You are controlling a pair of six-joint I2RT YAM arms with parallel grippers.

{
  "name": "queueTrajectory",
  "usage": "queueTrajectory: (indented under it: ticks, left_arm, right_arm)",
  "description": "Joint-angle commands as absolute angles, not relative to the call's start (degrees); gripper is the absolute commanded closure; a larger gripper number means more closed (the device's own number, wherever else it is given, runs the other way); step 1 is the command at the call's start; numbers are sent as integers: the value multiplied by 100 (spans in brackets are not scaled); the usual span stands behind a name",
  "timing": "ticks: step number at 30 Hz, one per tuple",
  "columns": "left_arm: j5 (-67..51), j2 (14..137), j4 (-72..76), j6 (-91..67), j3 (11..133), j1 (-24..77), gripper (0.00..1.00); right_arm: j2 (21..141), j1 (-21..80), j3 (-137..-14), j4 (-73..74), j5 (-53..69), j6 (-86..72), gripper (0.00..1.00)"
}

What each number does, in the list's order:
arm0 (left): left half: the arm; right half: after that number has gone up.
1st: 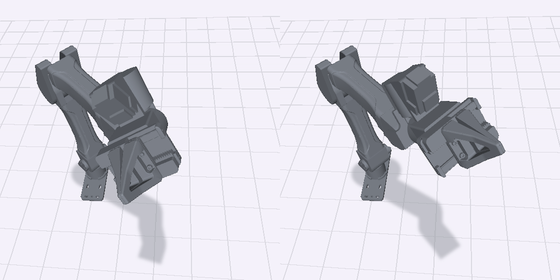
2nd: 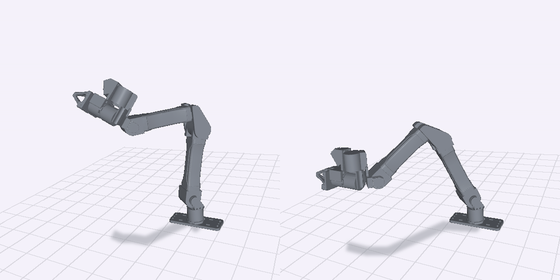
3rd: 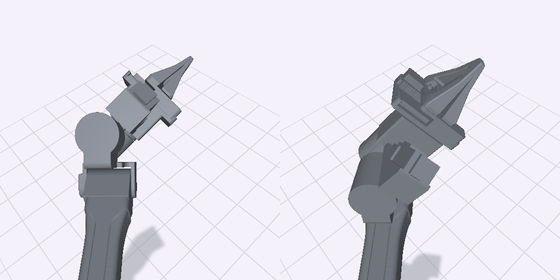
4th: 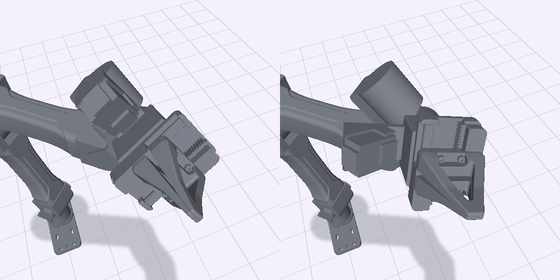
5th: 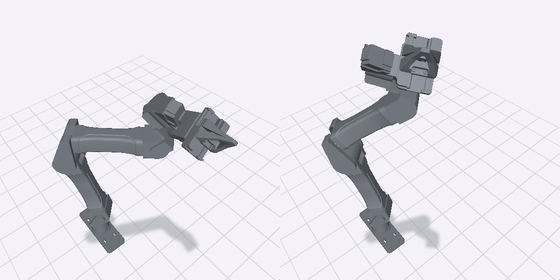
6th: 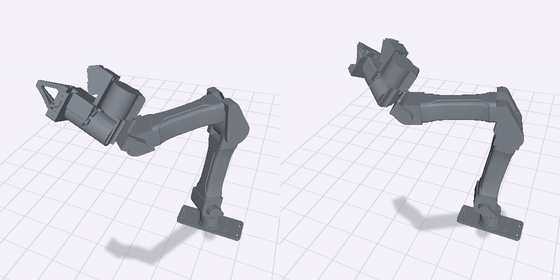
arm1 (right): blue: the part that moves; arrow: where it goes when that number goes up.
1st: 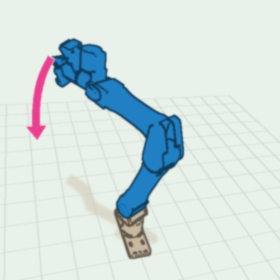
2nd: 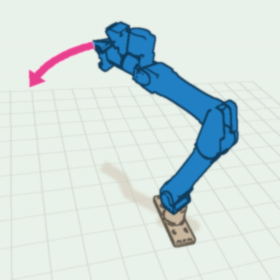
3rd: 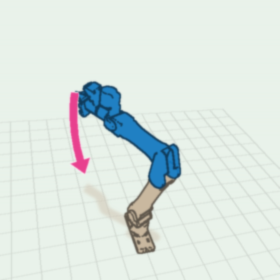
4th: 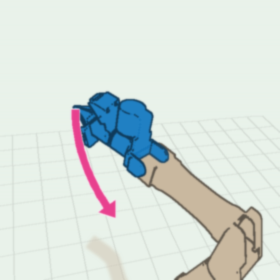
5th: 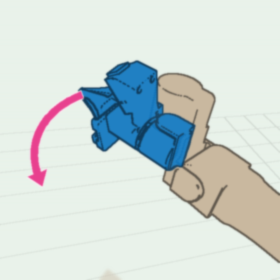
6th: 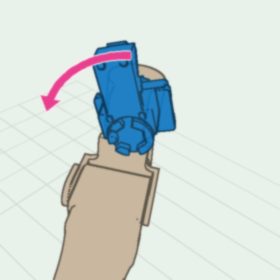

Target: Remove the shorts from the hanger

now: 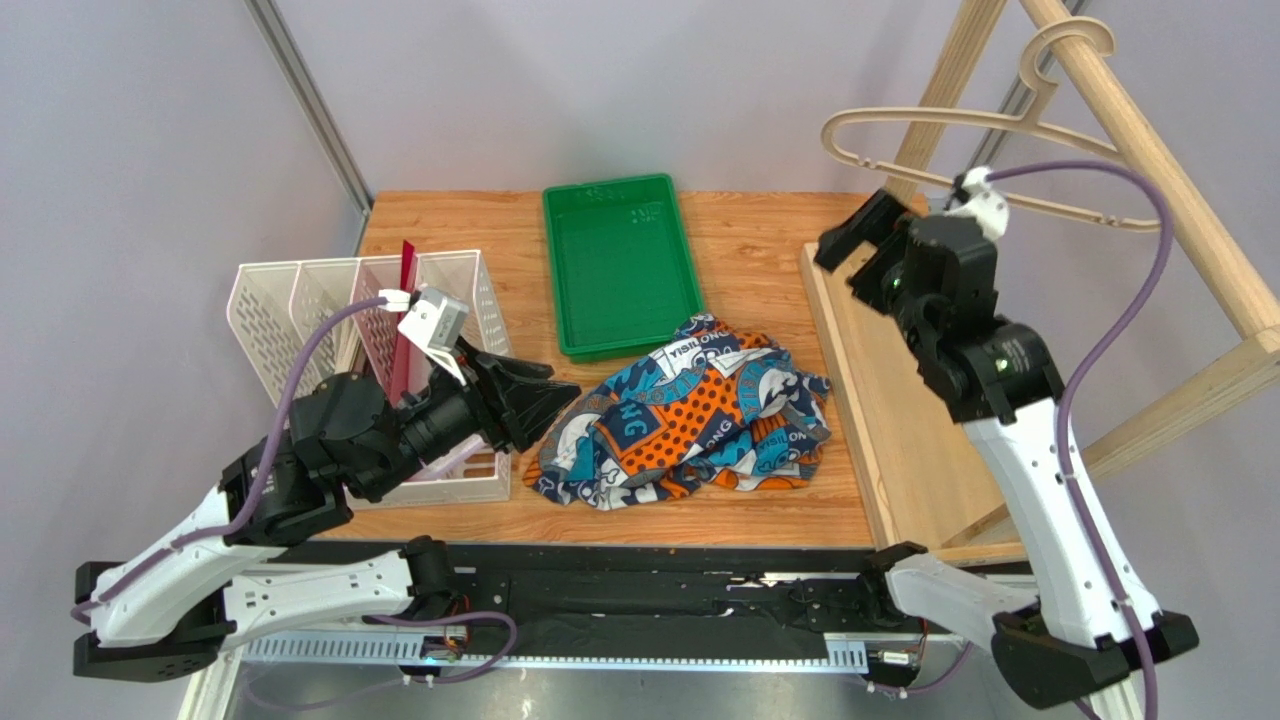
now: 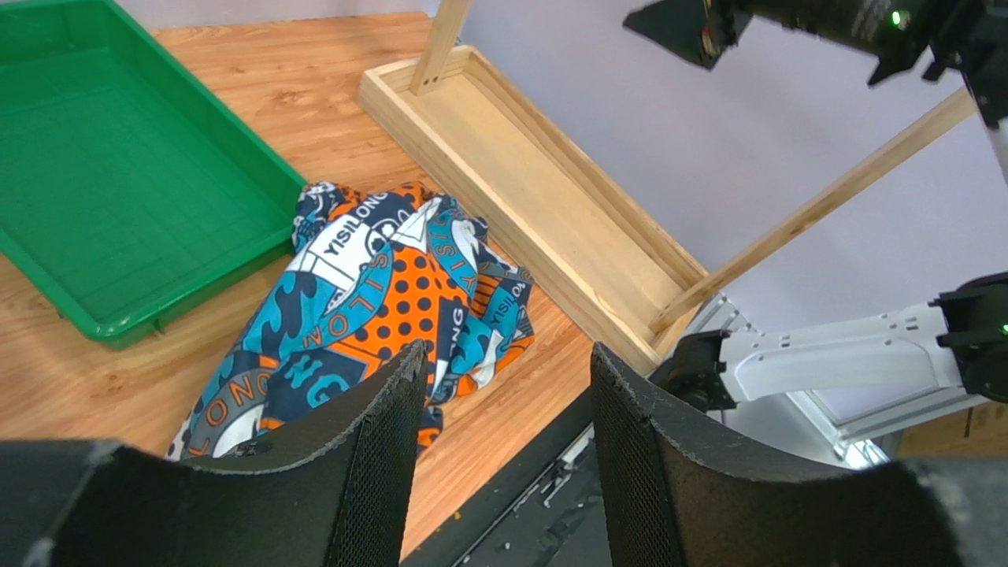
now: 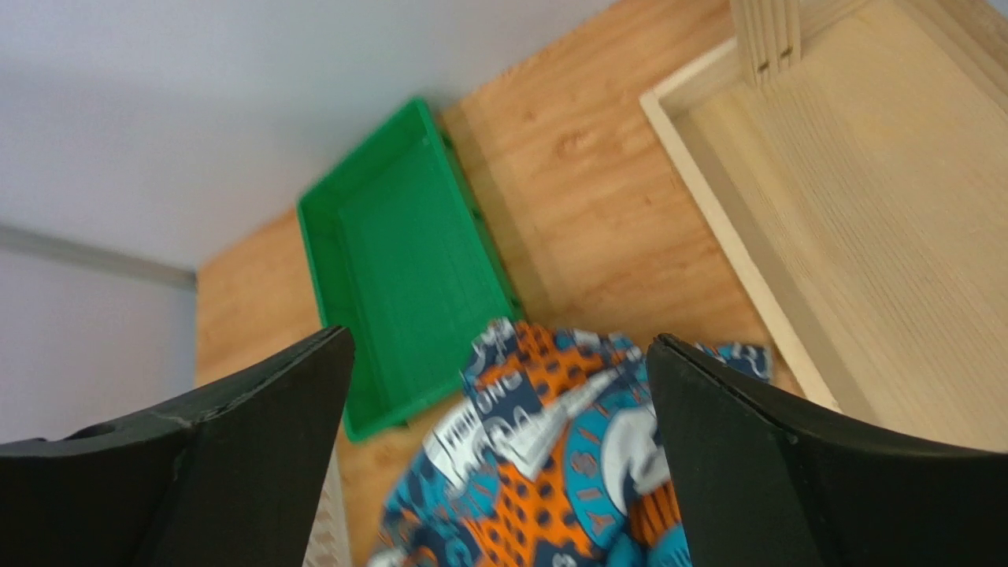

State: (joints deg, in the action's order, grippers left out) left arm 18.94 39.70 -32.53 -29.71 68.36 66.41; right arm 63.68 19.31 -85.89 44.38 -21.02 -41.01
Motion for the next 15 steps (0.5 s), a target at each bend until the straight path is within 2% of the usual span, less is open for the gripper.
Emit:
queueTrajectory:
  ticks: [1,6,11,15]
  left_arm:
    - [1854,4052,-3296,-2988,6741,6671,41]
    - [1854,4122,-3305,-2979,6706,6671,41]
    - [1776,4166,-3305,-3015,6653,6671,40]
    - [1653,4166,-3305,-3129,6548,6671,40]
  right_arm:
    - [5714,2600,-7745,4589,-1628,-2778,0]
    - [5142,3927,-6455,4202,-1257,-2935,0]
    - [5282,4113,-5328,3597,-221,-4261,0]
    - [5098,4175,-4484,3051,-193,-5403,0]
